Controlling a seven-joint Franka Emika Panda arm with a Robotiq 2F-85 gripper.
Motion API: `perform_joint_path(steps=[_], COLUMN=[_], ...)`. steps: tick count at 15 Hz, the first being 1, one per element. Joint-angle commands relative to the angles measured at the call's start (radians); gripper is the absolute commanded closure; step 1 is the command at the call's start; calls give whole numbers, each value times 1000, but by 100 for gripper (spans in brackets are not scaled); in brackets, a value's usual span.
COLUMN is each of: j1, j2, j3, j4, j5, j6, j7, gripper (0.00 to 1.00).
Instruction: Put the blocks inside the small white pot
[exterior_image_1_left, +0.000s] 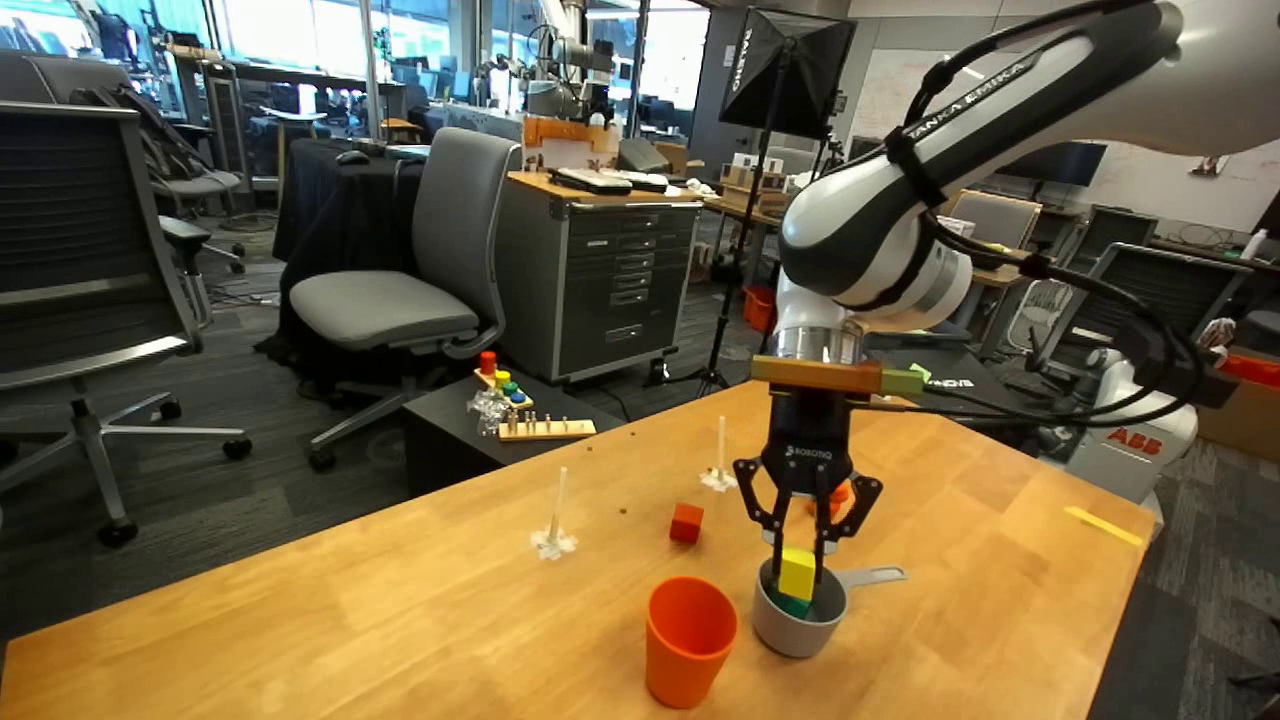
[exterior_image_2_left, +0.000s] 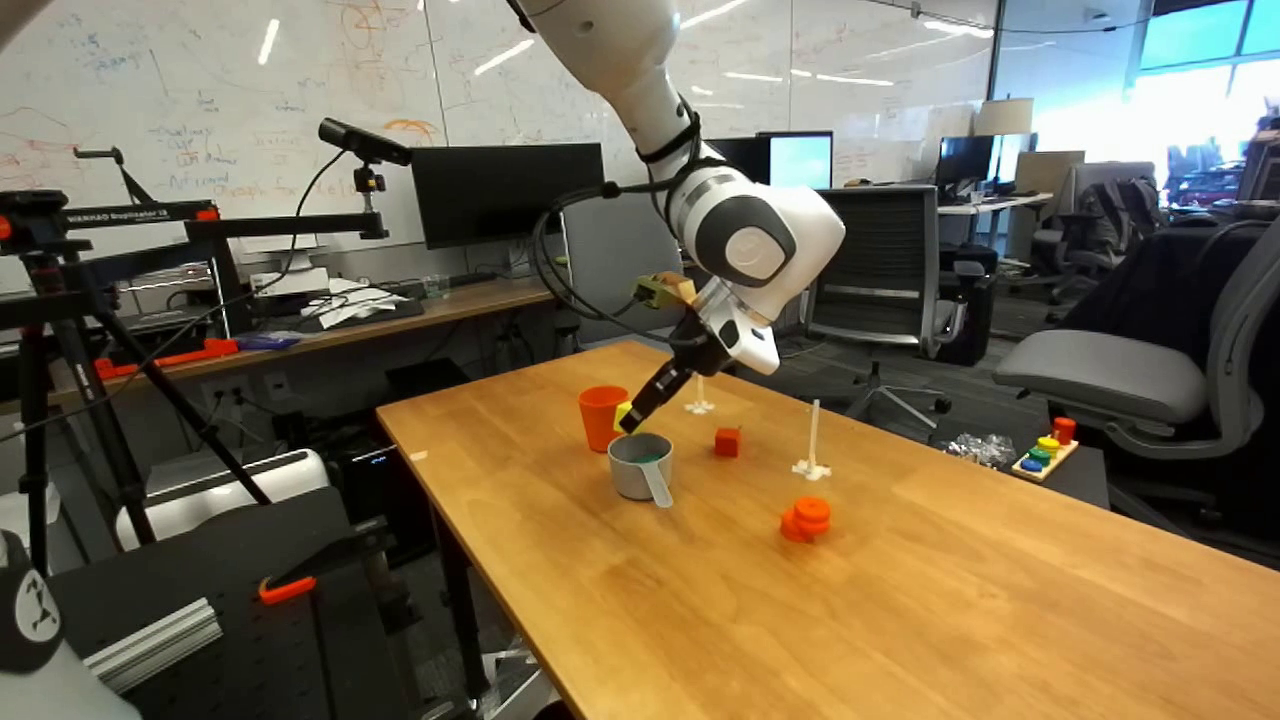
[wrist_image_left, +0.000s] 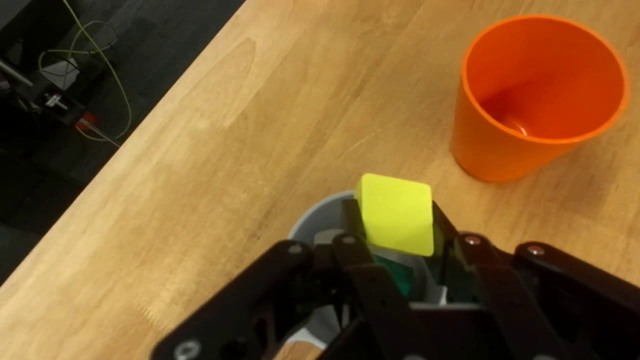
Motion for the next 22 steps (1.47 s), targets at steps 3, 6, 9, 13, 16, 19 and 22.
perform_joint_path(steps=[3, 6, 9, 13, 16, 19, 22], j1=[-9, -15, -8, 11, 25, 58, 108], j2=[-97, -110, -105, -72, -34, 27, 106], j3=[-16, -27, -52, -78, -81, -85, -108], j4=[-120, -126, -95, -20, 60, 180, 314], j5=[38, 33, 0, -63, -107, -163, -255], j6=[27, 22, 25, 33, 22, 0, -23], j7=[-30, -28, -20, -4, 15, 59, 137], gripper=[36, 12, 0, 0, 0, 0, 0])
